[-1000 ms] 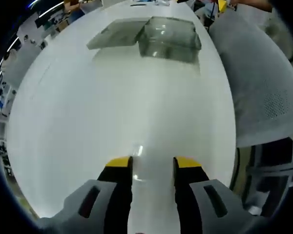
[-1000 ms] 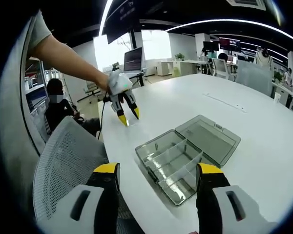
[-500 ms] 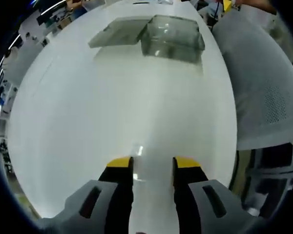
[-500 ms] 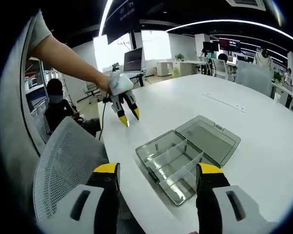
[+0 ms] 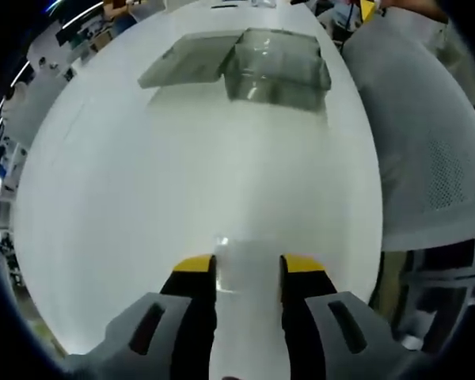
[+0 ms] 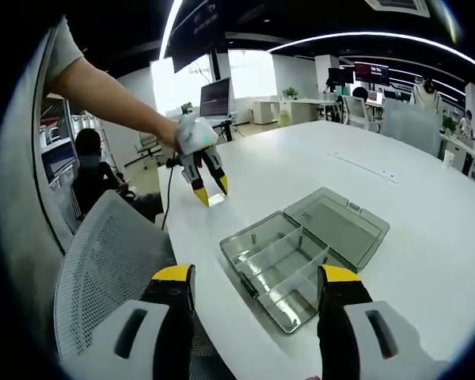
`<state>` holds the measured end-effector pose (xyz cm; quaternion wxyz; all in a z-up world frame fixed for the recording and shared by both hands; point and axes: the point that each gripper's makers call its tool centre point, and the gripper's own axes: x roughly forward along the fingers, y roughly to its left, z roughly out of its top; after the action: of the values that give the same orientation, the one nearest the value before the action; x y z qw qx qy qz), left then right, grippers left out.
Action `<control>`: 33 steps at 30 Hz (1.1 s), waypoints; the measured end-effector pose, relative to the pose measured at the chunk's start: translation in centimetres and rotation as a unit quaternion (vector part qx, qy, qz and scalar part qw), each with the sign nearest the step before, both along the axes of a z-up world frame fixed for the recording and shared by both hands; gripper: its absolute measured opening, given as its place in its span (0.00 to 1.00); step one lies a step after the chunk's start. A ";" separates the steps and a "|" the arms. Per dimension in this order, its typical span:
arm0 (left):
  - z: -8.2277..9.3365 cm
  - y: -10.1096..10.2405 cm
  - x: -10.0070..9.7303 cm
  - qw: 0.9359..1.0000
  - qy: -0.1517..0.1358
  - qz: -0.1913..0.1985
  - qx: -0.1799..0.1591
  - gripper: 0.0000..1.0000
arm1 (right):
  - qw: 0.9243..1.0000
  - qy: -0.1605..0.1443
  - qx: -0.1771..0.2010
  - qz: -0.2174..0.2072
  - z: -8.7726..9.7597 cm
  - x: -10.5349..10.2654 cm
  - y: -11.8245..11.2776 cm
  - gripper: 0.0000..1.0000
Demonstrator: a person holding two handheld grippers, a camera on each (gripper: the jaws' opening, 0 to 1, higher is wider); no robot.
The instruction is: Insert the divider into the dual guide fixture by aligning both edges with the guide slots and pushing it downward to the bottom, including one-sided entry, uneven engagement, binding, and posture correction.
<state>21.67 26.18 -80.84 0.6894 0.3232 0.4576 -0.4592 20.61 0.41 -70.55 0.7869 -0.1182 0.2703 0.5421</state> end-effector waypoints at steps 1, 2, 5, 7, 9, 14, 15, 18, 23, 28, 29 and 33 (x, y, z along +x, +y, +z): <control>0.2 -0.2 0.0 1.000 -0.001 -0.002 -0.001 0.28 | 1.000 0.000 0.000 0.000 0.0 0.0 0.0 0.60; 0.3 -0.4 0.0 1.000 -0.002 -0.004 -0.001 0.28 | 1.000 -0.001 0.000 0.000 0.0 0.0 0.0 0.59; 0.5 -0.7 0.2 1.000 -0.004 -0.007 -0.004 0.28 | 1.000 -0.001 0.000 0.000 0.0 0.0 0.0 0.59; 0.7 -1.0 0.2 1.000 -0.006 -0.010 -0.005 0.28 | 1.000 0.000 0.000 0.001 0.0 0.0 0.0 0.59; 0.9 -1.3 0.3 1.000 -0.009 -0.013 -0.007 0.28 | 1.000 -0.002 0.000 0.001 0.1 0.0 0.0 0.59; 1.7 -2.3 0.4 1.000 -0.016 -0.022 -0.013 0.28 | 1.000 -0.001 0.001 0.002 0.1 0.0 0.1 0.59; 1.8 -2.4 0.4 1.000 -0.016 -0.024 -0.013 0.28 | 1.000 -0.001 0.000 0.002 0.1 0.0 0.1 0.59; 2.3 -3.0 0.6 0.999 -0.021 -0.026 -0.018 0.28 | 1.000 -0.001 0.000 0.003 0.2 0.0 0.2 0.59; 3.3 -4.1 0.8 0.999 -0.030 -0.031 -0.025 0.28 | 1.000 -0.001 0.000 0.003 0.2 0.1 0.2 0.59; 4.2 -5.0 1.1 0.998 -0.037 -0.035 -0.031 0.28 | 1.000 -0.001 0.002 0.003 0.3 0.1 0.2 0.58; 4.4 -5.2 1.2 0.998 -0.039 -0.036 -0.032 0.28 | 1.000 -0.001 0.002 0.003 0.3 0.1 0.3 0.58; 5.2 -6.0 1.3 0.997 -0.048 -0.040 -0.040 0.28 | 1.000 0.002 0.002 0.003 0.2 0.1 0.3 0.58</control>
<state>23.01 20.13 -75.59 0.7041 0.3349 0.3921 -0.4883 20.75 0.73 -70.34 0.7847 -0.1166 0.2705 0.5454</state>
